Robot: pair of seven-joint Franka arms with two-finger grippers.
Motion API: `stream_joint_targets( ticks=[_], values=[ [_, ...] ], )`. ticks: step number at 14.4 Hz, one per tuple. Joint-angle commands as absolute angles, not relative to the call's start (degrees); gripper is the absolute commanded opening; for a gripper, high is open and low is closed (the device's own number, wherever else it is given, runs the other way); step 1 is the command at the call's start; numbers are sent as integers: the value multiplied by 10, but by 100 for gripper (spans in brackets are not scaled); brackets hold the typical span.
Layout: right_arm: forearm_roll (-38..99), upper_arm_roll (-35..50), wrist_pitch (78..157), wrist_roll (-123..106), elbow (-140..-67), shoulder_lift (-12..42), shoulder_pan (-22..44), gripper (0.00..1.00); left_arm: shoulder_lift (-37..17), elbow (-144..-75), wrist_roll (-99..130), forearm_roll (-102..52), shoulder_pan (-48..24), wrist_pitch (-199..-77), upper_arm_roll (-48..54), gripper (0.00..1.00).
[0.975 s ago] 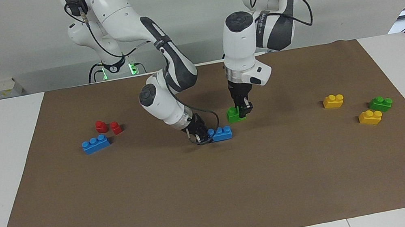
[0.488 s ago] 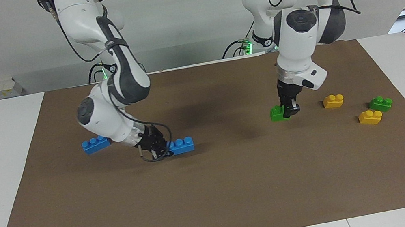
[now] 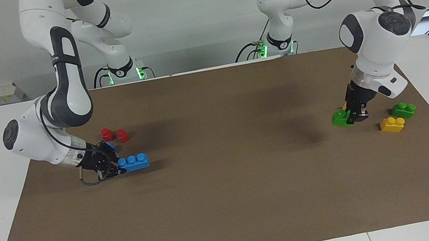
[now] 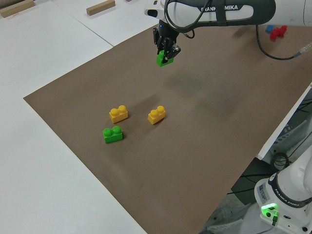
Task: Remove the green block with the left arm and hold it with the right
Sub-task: 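Lower the green brick with the left gripper while the right gripper lowers the blue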
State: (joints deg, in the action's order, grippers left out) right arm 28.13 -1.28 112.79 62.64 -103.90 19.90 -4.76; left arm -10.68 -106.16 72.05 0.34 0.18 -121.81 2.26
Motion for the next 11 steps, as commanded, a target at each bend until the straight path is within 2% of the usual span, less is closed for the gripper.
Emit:
stream_joint_targets(
  ticks=[1,9,10,11],
  values=[
    [272,-5,1159,582,-1084,189,-69,0,-126,-1071,668,-6,25,-1252,29,0],
    [277,-4,1196,498,-1123,191,-86,0,-200,-1070,595,-6,40,-1327,27,0],
    [277,-4,1202,497,-1123,191,-85,6,-206,-1070,595,-6,40,-1334,27,0],
    [277,-4,1205,497,-1123,192,-85,60,-212,-1070,594,-5,43,-1339,27,0]
  ],
)
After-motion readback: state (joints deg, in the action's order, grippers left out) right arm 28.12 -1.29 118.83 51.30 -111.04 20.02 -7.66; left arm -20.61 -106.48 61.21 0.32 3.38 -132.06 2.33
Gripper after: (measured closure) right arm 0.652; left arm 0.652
